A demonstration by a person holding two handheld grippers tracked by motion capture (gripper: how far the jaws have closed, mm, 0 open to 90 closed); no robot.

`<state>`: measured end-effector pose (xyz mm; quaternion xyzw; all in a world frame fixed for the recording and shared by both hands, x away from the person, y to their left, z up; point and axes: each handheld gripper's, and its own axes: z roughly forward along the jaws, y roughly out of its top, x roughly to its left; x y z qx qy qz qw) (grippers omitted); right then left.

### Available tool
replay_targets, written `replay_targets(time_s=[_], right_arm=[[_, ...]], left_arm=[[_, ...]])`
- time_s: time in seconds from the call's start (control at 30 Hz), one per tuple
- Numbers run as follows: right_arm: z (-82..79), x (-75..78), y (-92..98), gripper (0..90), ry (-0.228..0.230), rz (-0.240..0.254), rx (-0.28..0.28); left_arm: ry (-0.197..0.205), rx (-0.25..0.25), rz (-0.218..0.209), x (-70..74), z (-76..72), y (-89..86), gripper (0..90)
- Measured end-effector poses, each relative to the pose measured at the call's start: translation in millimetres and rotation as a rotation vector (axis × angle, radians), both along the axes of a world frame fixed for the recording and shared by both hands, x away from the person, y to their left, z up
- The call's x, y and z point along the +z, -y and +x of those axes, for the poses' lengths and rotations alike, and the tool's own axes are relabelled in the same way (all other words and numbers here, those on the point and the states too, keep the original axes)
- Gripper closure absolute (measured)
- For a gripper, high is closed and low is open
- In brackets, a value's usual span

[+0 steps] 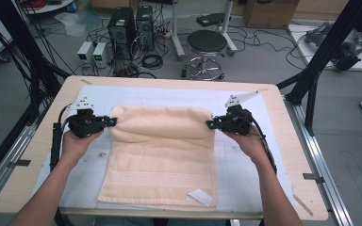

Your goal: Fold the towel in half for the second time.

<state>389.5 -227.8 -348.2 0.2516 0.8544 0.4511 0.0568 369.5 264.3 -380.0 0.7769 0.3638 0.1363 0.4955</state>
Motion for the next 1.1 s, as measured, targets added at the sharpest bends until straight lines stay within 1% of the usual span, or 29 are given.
replay_targets(time_s=[0.03, 0.07, 0.1, 0.13, 0.17, 0.23, 0.27, 0.3, 0.33, 0.37, 0.4, 0.47, 0.57, 0.6, 0.73, 0.8, 0.83, 0.9, 0.93, 1.0, 1.03, 1.07, 1.1], right_arm=[[-5.8, 0.4, -0.1, 83.1, 0.0, -0.004, 0.006], [-11.4, 0.4, -0.5, 83.1, 0.011, -0.006, 0.015], [-17.2, 0.7, -0.5, 83.1, 0.017, -0.007, 0.018], [-23.6, 1.0, -0.2, 83.1, 0.029, -0.003, 0.026], [-29.9, 0.9, 0.5, 83.1, 0.042, 0.002, 0.031], [-41.9, -0.8, 2.0, 83.1, 0.053, 0.005, 0.036], [-47.3, -2.5, 2.9, 83.1, 0.06, 0.007, 0.042], [-52.8, -4.1, 3.6, 83.1, 0.058, 0.002, 0.044], [-58.4, -6.0, 4.1, 83.1, 0.054, 0.001, 0.047], [-63.2, -8.4, 4.6, 83.1, 0.059, -0.002, 0.056], [-68.3, -10.6, 4.5, 83.0, 0.056, -0.017, 0.059], [-77.2, -16.4, 4.1, 83.0, 0.058, -0.028, 0.059], [-86.6, -27.6, 1.3, 82.7, 0.048, -0.065, 0.066], [-89.1, -31.3, 0.6, 82.6, 0.042, -0.07, 0.07], [-95.9, -44.1, 3.1, 81.7, 0.024, -0.084, 0.066], [-99.2, -49.3, 5.6, 79.8, 0.01, -0.084, 0.063], [-101.1, -51.3, 6.4, 77.7, 0.0, -0.087, 0.06], [-102.1, -52.8, 8.8, 70.7, -0.008, -0.092, 0.047], [-102.3, -52.3, 10.4, 67.0, -0.012, -0.094, 0.04], [-101.1, -49.9, 14.1, 60.3, -0.009, -0.084, 0.019], [-100.2, -47.9, 15.8, 56.8, -0.016, -0.078, 0.007], [-98.3, -45.9, 16.9, 52.9, -0.008, -0.075, -0.005], [-96.0, -43.7, 17.3, 51.1, -0.009, -0.074, -0.013]], left_arm=[[0.011, -0.002, 0.002, -0.3, -6.6, 0.0, 83.6], [0.022, -0.006, 0.012, -0.7, -13.5, 0.6, 83.6], [0.033, -0.007, 0.022, -1.5, -20.5, 1.6, 83.6], [0.043, -0.017, 0.042, -2.3, -26.9, 2.7, 83.5], [0.059, -0.027, 0.052, -3.2, -33.8, 3.4, 83.6], [0.073, -0.039, 0.037, -6.2, -46.4, 3.4, 83.5], [0.074, -0.048, 0.032, -7.8, -51.7, 2.9, 83.5], [0.073, -0.054, 0.027, -9.7, -57.0, 2.2, 83.5], [0.073, -0.064, 0.025, -11.7, -62.1, 1.2, 83.4], [0.077, -0.071, 0.028, -14.2, -67.1, 0.6, 83.3], [0.08, -0.08, 0.027, -16.8, -72.0, -0.2, 83.0], [0.072, -0.089, 0.033, -22.4, -80.4, -0.4, 82.3], [0.048, -0.097, 0.073, -30.2, -91.3, 3.1, 80.7], [0.043, -0.105, 0.088, -32.1, -94.2, 3.8, 80.6], [0.013, -0.126, 0.118, -38.1, -101.9, 2.1, 78.0], [-0.009, -0.13, 0.113, -41.0, -104.4, -1.4, 75.9], [-0.019, -0.128, 0.118, -42.1, -104.9, -3.5, 73.3], [-0.045, -0.122, 0.102, -43.2, -105.2, -7.7, 67.3], [-0.05, -0.118, 0.101, -42.5, -104.6, -9.7, 63.8], [-0.049, -0.107, 0.094, -39.4, -102.2, -12.9, 56.1], [-0.05, -0.105, 0.085, -37.5, -99.9, -13.6, 53.3], [-0.051, -0.104, 0.078, -35.4, -96.7, -13.8, 51.3], [-0.053, -0.104, 0.073, -33.1, -93.1, -13.3, 48.4]])
